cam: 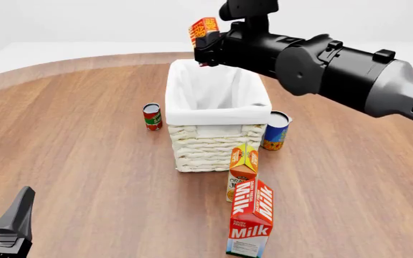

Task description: Pick up the butter and put it in the basket.

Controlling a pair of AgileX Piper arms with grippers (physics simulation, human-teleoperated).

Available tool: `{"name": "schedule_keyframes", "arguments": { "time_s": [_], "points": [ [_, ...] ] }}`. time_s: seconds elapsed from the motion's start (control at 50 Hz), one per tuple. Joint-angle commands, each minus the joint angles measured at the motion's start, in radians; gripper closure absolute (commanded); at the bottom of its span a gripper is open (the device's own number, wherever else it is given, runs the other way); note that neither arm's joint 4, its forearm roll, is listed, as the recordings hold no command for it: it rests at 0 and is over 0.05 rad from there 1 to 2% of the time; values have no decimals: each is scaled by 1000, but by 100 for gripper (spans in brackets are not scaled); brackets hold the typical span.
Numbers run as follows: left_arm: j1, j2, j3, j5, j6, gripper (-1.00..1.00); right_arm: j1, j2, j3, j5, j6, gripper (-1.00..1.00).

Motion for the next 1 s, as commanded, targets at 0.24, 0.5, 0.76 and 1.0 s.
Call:
{"name": "schedule_keyframes", "arguments": {
  "time_s": [0.24, 0.5, 0.76, 1.0],
  "points": [
    [0, 0, 0, 0, 0, -100, -5, 33, -39, -33, 22, 100],
    [0, 0, 0, 0, 0, -100, -12, 71, -67, -41, 27, 100],
    [0, 0, 0, 0, 0, -100, -29, 105, -73, -64, 37, 100],
    [0, 0, 0, 0, 0, -100, -48, 131, -61, -93, 49, 100]
  ]
}}
